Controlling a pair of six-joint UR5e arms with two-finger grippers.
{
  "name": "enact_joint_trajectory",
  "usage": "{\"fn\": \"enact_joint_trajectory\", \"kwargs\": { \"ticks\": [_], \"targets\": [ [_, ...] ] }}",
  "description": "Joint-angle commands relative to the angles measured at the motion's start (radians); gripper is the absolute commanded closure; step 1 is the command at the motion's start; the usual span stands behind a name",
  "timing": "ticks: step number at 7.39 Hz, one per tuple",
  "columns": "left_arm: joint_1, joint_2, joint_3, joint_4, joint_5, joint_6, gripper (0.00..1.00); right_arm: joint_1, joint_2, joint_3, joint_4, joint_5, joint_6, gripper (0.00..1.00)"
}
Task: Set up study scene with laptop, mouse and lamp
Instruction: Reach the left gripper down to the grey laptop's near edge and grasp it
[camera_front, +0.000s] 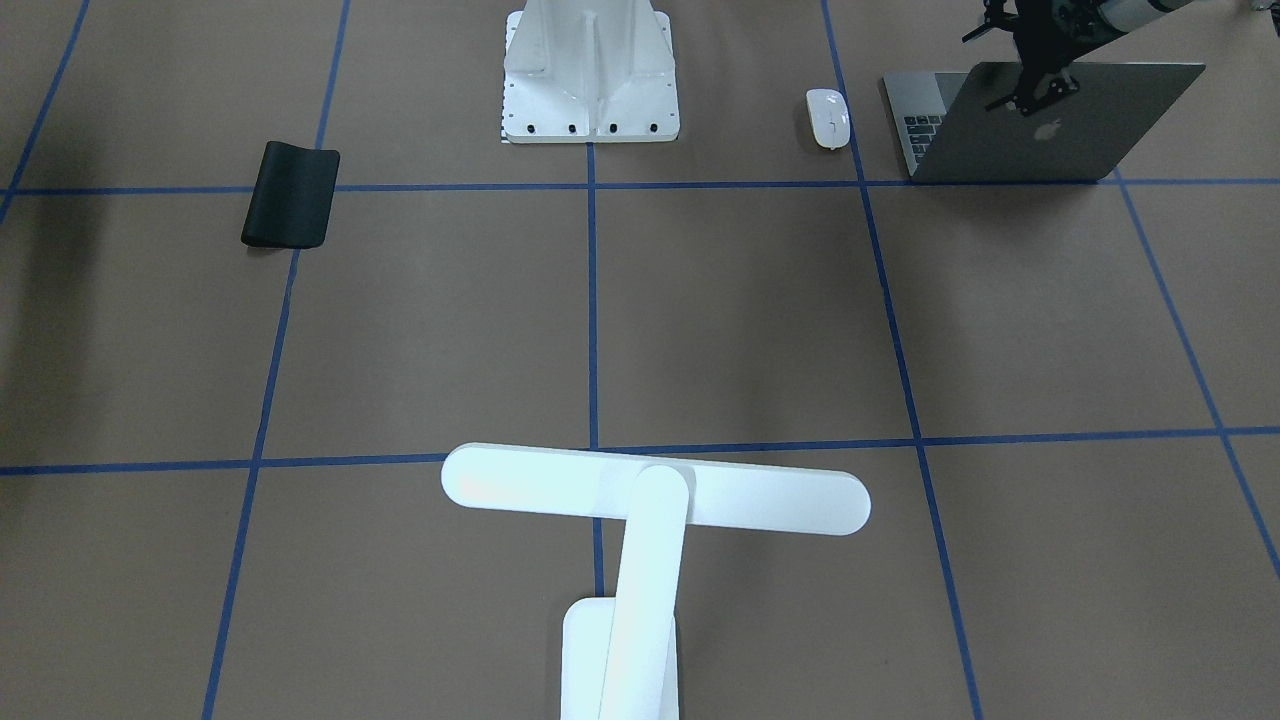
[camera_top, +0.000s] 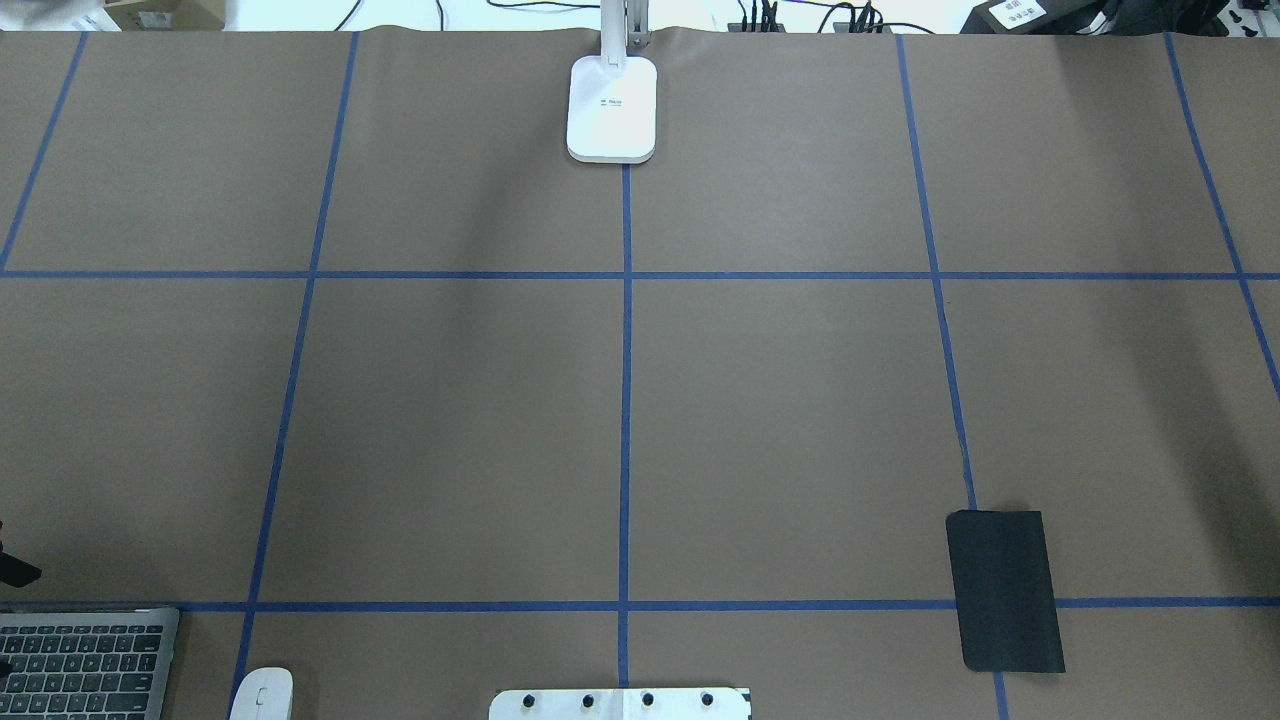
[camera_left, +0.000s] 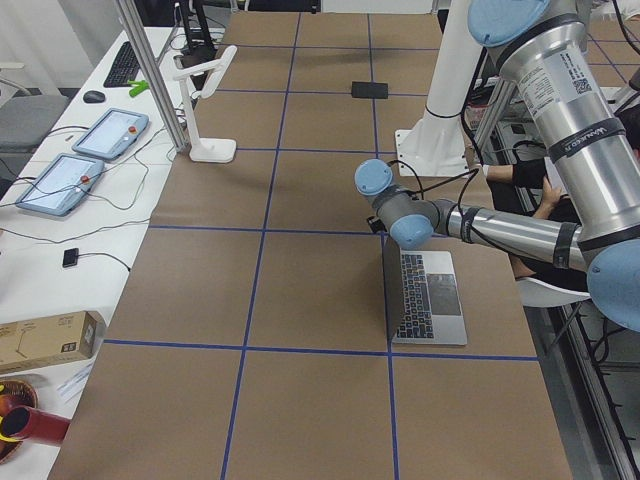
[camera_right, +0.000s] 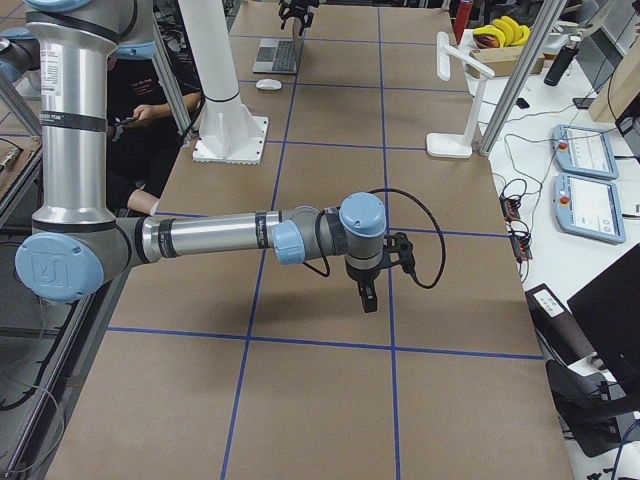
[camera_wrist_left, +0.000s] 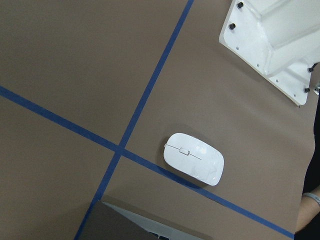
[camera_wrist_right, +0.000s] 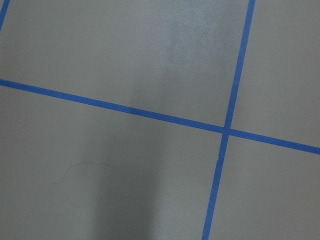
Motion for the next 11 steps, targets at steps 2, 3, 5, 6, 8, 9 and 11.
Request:
{"fn": "enact_joint_trajectory", "kwargs": {
  "ticks": [2,3,5,6,8,9,11],
  "targets": [
    [-0.003,0.024,0.003,0.000,0.054,0.132,0.14,-0.001,0.000,0.000,0.001,0.000,0.000,0.00],
    [-0.006,0.024,0.003,-0.014,0.056,0.149,0.17,-0.001,0.000,0.000,0.001,0.000,0.000,0.00],
    [-0.004,0.040,0.003,-0.064,0.075,0.162,0.19,-0.003,0.000,-0.001,-0.001,0.000,0.000,0.00],
    [-0.004,0.066,0.004,-0.068,0.126,0.254,0.21,-0.004,0.000,-0.002,-0.001,0.000,0.000,0.00],
    [-0.004,0.076,0.010,-0.068,0.135,0.275,0.30,-0.009,0.000,-0.002,-0.001,0.000,0.000,0.00],
    [-0.004,0.085,0.009,-0.068,0.135,0.275,0.35,-0.009,0.000,-0.002,-0.001,0.000,0.000,0.00],
    [-0.004,0.091,0.009,-0.071,0.135,0.277,0.41,-0.009,0.000,-0.003,-0.001,0.000,0.000,0.00]
  ]
}}
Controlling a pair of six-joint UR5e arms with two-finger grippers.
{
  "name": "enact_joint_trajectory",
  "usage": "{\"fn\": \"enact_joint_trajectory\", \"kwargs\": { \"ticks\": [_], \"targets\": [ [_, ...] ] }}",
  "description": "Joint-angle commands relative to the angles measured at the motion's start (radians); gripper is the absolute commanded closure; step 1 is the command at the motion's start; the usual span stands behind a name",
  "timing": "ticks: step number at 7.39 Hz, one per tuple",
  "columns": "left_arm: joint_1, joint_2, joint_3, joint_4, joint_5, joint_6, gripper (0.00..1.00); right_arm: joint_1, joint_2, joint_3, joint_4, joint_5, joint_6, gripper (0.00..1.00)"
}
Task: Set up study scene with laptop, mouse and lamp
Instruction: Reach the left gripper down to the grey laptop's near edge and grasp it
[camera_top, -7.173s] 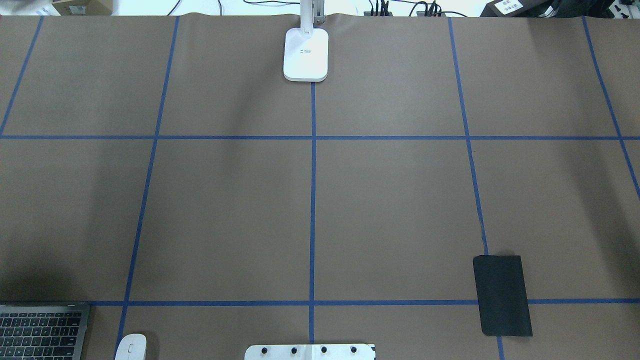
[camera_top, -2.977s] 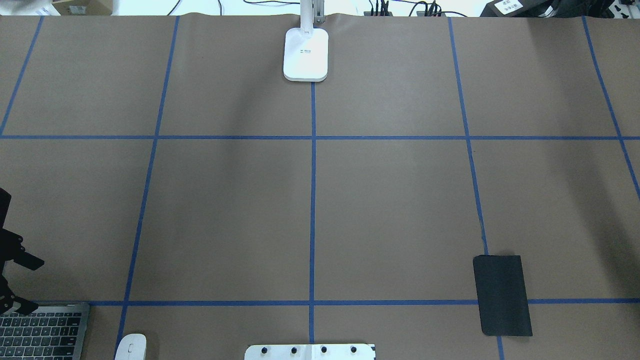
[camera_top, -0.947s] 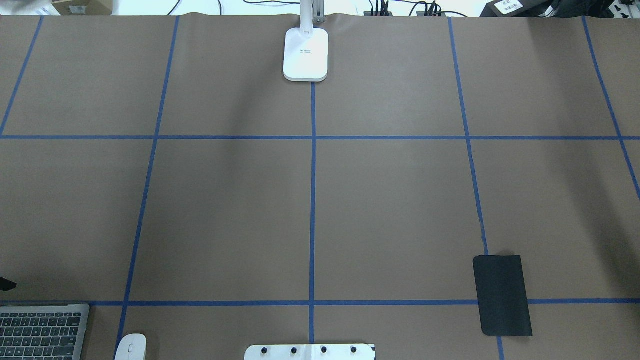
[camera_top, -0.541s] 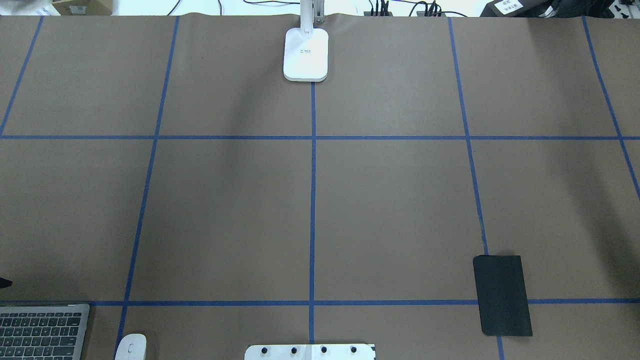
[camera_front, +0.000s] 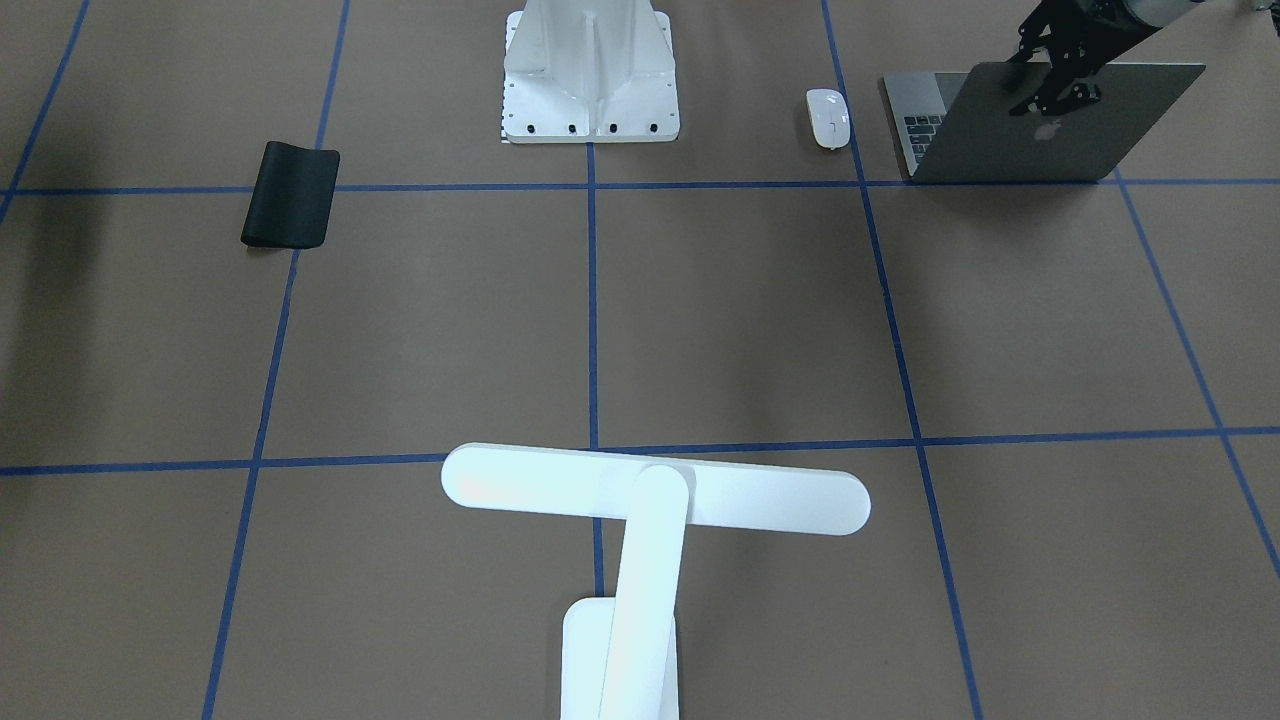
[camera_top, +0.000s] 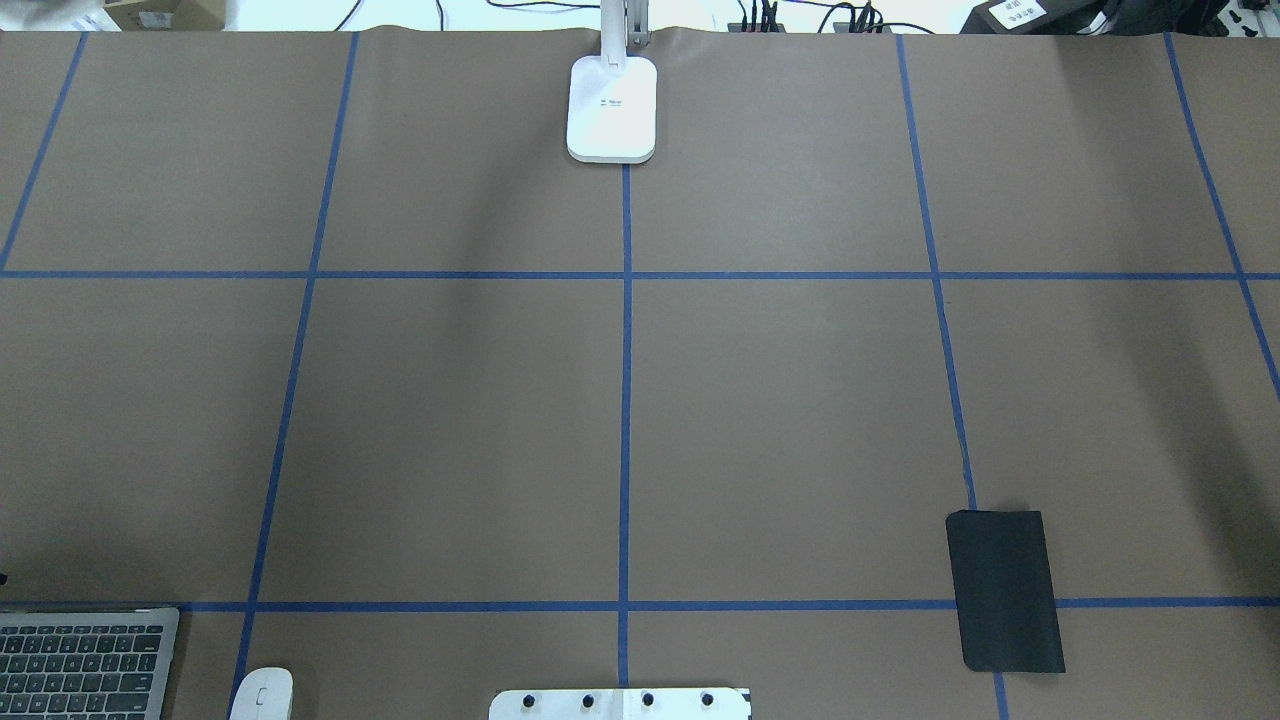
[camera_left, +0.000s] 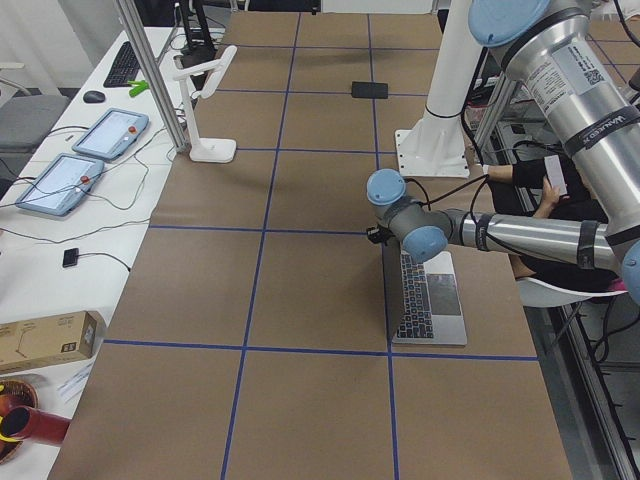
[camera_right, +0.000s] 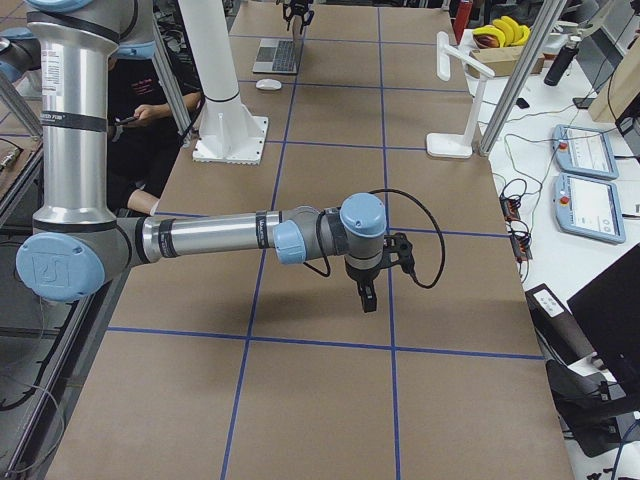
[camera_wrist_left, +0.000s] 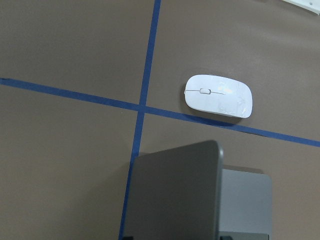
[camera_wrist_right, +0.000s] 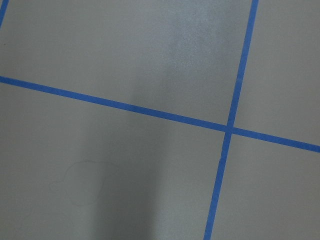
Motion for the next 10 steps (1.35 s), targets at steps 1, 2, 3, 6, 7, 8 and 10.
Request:
{"fn": "enact_joint_trajectory", "kwargs": {
  "ticks": [1,2,3,6,7,8,10],
  "targets": [
    [0.002,0.003,0.000,-0.002,0.000,0.000,0.46,0.000,0.000,-0.001,0.000,0.000,0.000,0.00],
    [0.000,0.003,0.000,-0.002,0.000,0.000,0.56,0.000,0.000,-0.001,0.000,0.000,0.000,0.00],
    [-0.003,0.002,0.000,-0.002,0.000,0.000,0.68,0.000,0.000,-0.001,0.000,0.000,0.000,0.00],
    [-0.015,0.003,0.001,-0.034,0.000,0.000,0.84,-0.002,-0.002,-0.001,0.000,0.000,0.001,0.00],
    [-0.017,0.003,0.003,-0.054,-0.001,0.000,0.95,-0.002,-0.002,-0.001,0.000,0.000,0.001,0.00],
    [-0.018,0.002,0.003,-0.055,-0.001,0.002,0.95,-0.003,-0.002,-0.002,0.000,0.000,0.000,0.00],
    [-0.030,0.003,0.001,-0.055,-0.003,0.002,0.98,-0.005,-0.003,-0.002,0.000,0.000,0.001,0.00]
  ]
}}
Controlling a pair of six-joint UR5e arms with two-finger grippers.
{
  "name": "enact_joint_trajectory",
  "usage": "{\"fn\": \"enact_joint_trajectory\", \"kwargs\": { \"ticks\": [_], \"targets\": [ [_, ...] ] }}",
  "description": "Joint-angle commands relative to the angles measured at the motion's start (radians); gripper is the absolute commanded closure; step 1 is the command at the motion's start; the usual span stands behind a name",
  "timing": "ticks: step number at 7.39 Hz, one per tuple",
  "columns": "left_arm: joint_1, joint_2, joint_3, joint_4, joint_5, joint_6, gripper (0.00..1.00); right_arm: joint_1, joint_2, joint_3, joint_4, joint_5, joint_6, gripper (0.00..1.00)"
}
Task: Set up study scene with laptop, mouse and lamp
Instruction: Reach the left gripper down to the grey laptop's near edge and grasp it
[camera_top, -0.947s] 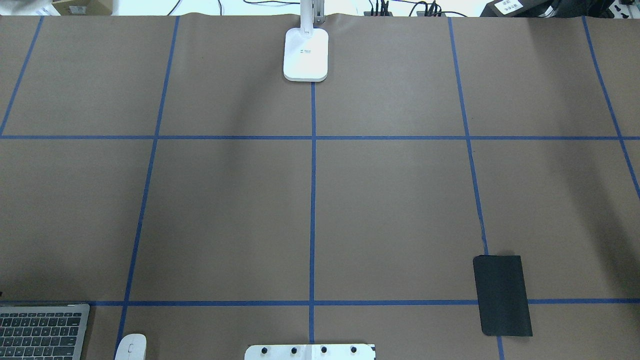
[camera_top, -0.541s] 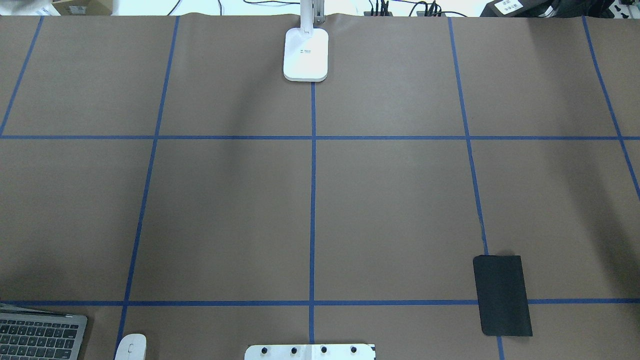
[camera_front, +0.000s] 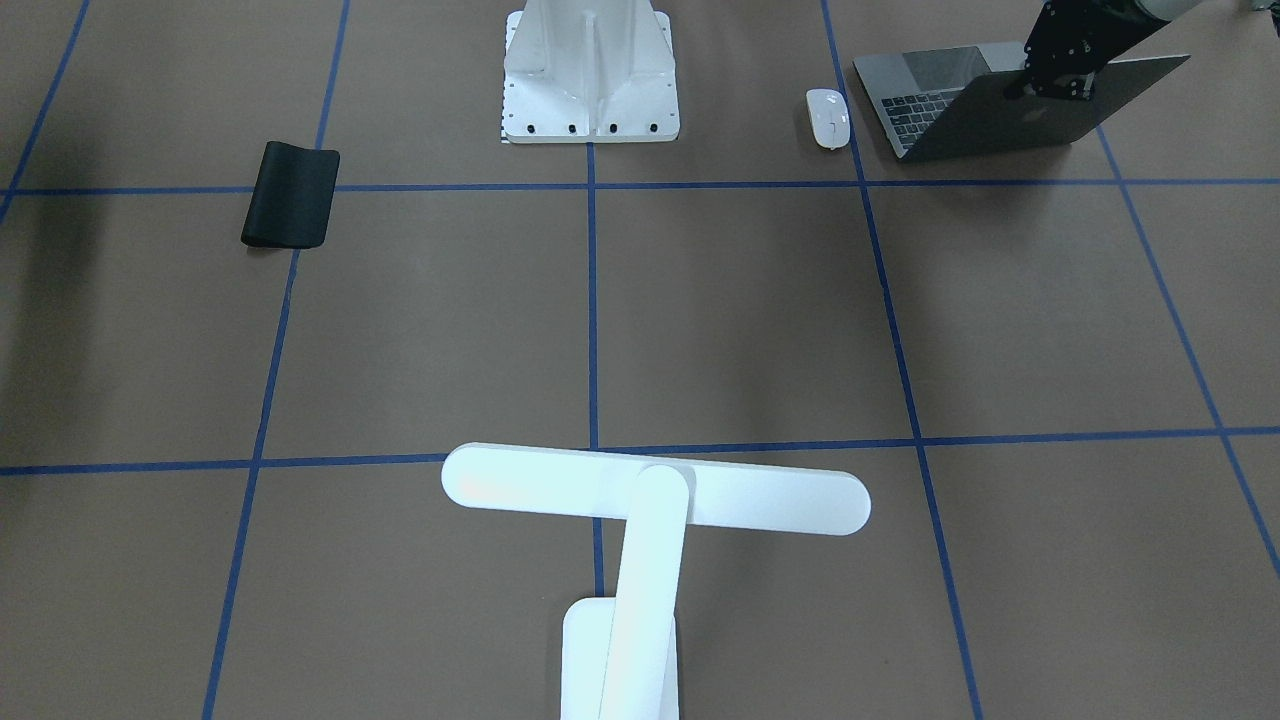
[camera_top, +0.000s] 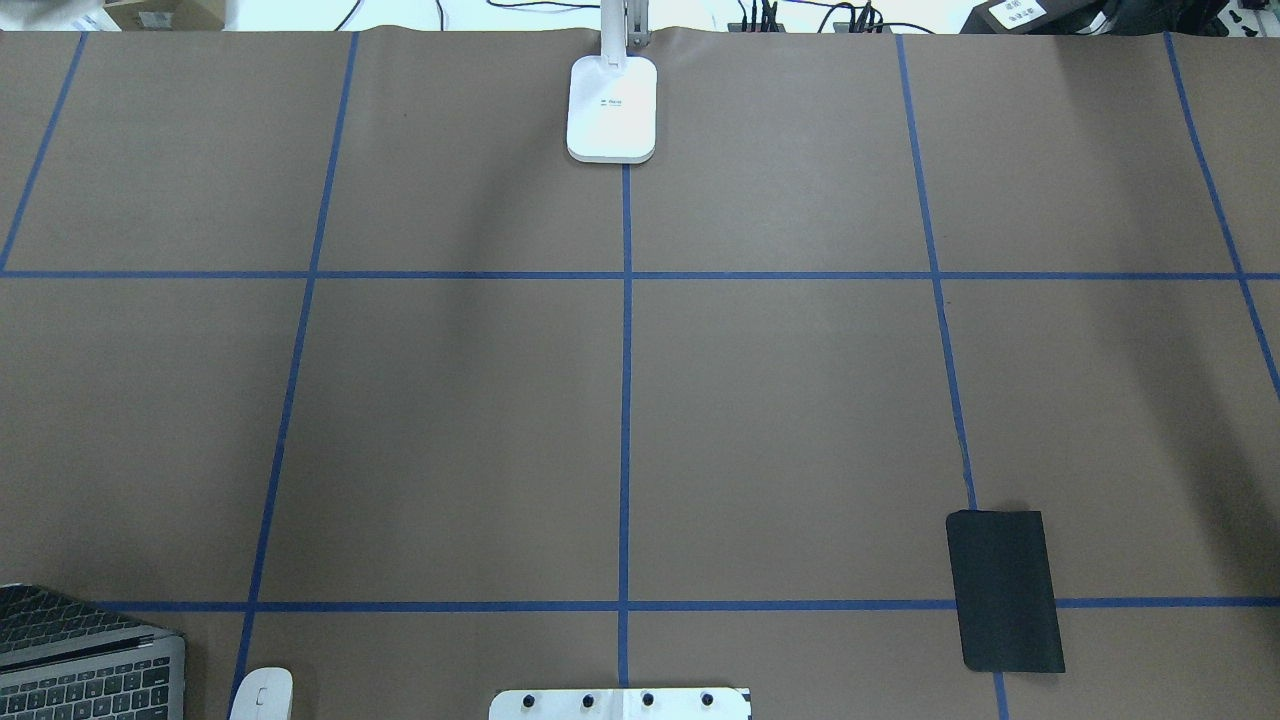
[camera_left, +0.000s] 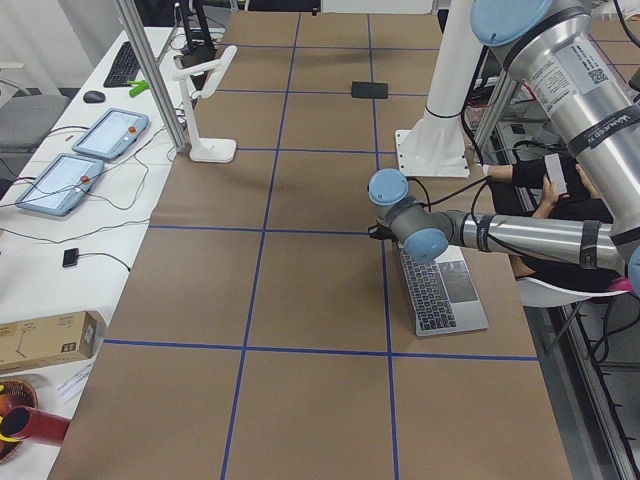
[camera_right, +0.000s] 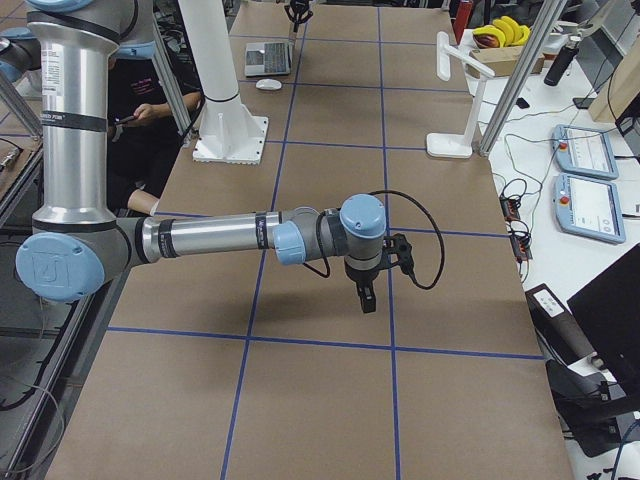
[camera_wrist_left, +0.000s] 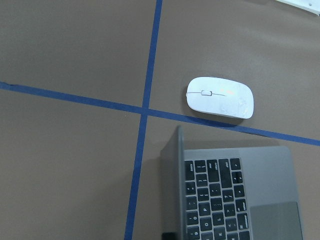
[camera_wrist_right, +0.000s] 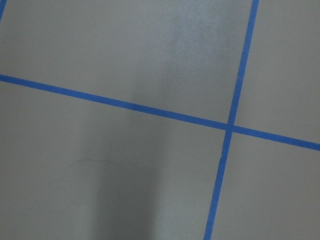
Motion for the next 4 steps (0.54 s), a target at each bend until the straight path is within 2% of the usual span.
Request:
{"fn": "enact_joint_trajectory", "kwargs": {
  "ticks": [1,4],
  "targets": [
    [-0.018,0.001,-0.001,-0.006,-0.004,0.000,0.99,-0.001,-0.001,0.000,0.000,0.002,0.000,0.00],
    [-0.087,-0.003,-0.012,-0.015,-0.042,0.002,1.00,-0.001,-0.001,0.000,0.000,0.006,0.002,0.00]
  ]
}}
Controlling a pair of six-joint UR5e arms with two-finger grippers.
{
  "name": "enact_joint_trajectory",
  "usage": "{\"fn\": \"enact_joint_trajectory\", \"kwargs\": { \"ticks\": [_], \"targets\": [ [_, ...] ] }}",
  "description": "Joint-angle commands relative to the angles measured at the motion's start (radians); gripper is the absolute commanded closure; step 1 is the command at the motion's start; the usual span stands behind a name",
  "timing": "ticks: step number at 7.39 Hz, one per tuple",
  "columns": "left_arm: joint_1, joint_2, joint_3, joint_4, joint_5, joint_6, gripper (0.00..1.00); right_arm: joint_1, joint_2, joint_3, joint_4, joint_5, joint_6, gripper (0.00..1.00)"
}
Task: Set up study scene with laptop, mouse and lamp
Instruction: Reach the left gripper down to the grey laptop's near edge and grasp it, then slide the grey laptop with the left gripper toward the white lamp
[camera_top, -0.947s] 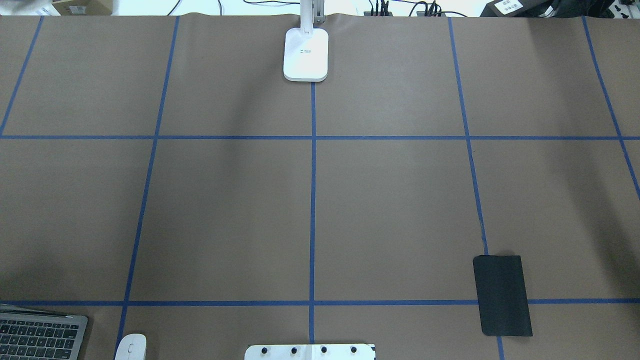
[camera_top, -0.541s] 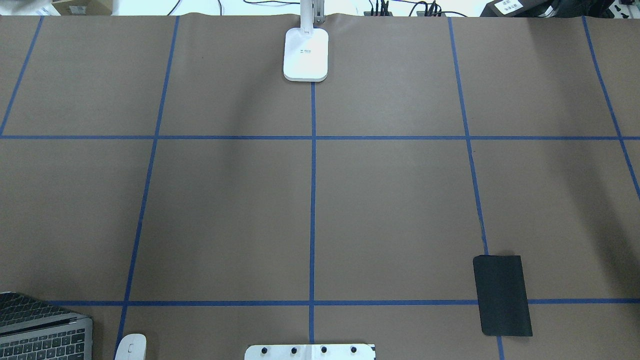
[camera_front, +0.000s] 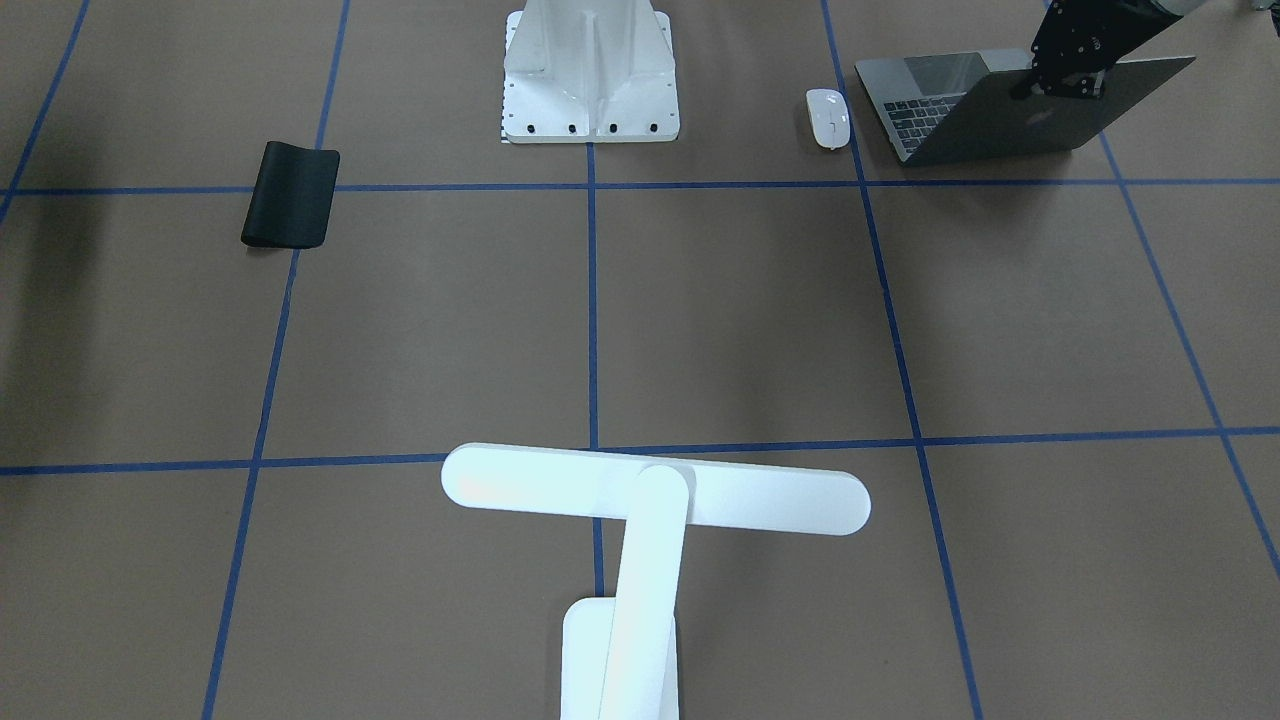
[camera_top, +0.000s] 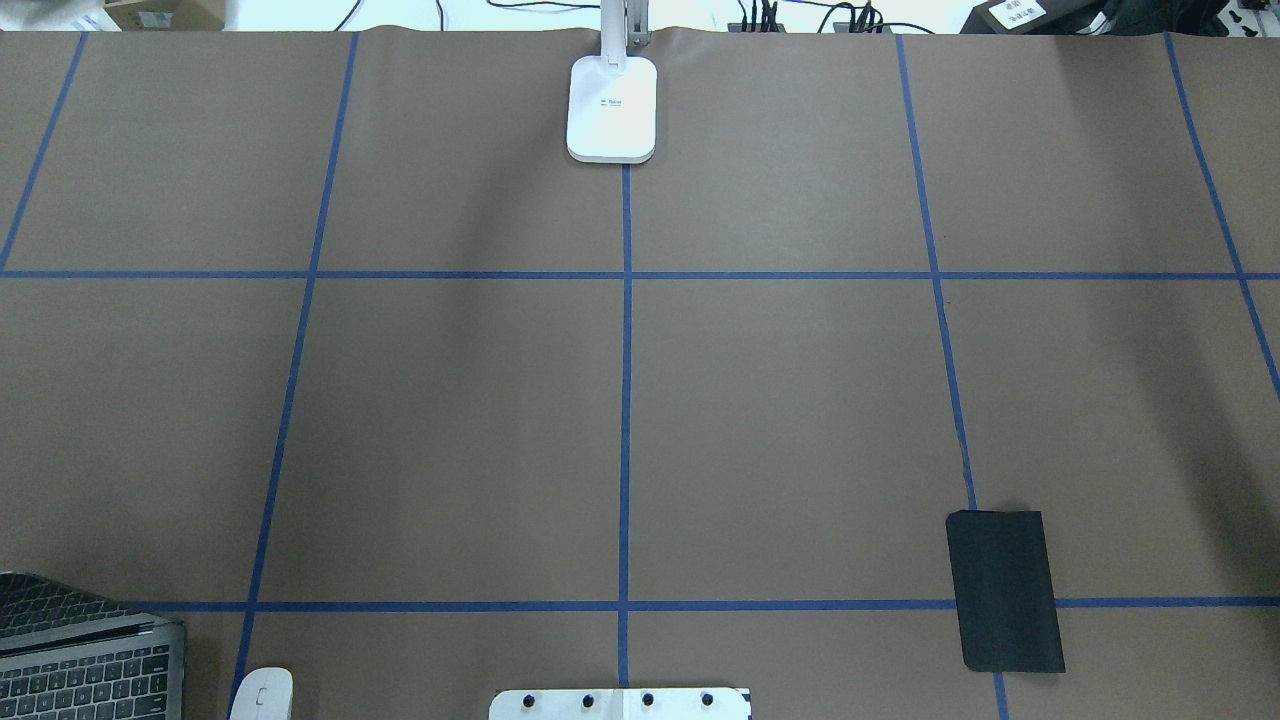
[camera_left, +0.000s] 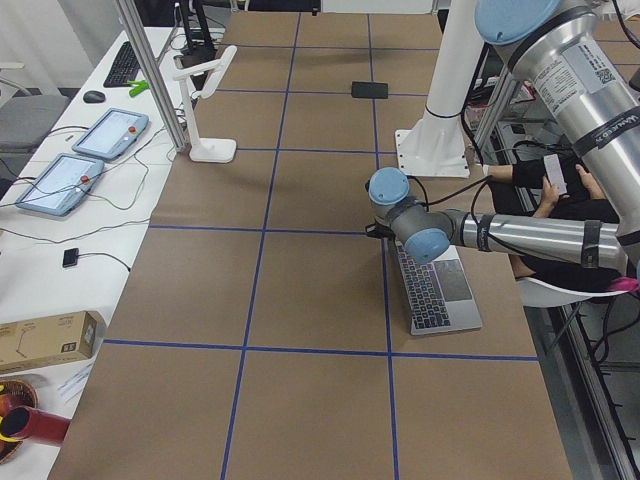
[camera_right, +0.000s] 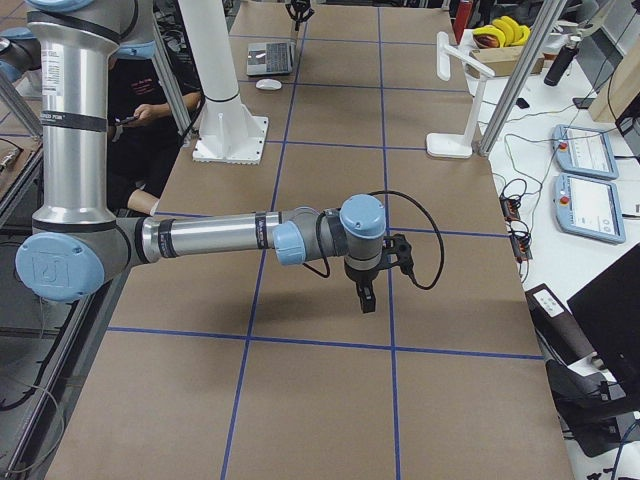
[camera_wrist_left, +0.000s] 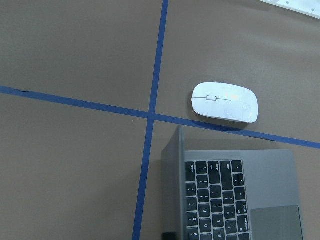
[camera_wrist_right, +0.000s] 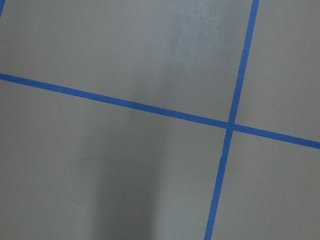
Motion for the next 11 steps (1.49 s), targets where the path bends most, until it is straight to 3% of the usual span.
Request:
{"fn": "enact_joint_trajectory", "kwargs": {
  "ticks": [1,9,11],
  "targets": [
    [-0.067,-0.002,-0.009,-0.007,-0.045,0.000,1.00,0.000,0.002,0.002,0.002,0.000,-0.001,0.00],
    [-0.258,-0.140,-0.019,-0.006,-0.052,0.002,1.00,0.000,0.005,-0.002,0.002,-0.006,0.009,0.00],
    [-0.256,-0.249,-0.016,0.046,-0.042,0.003,1.00,0.000,0.005,-0.003,0.002,-0.008,0.009,0.00]
  ]
}}
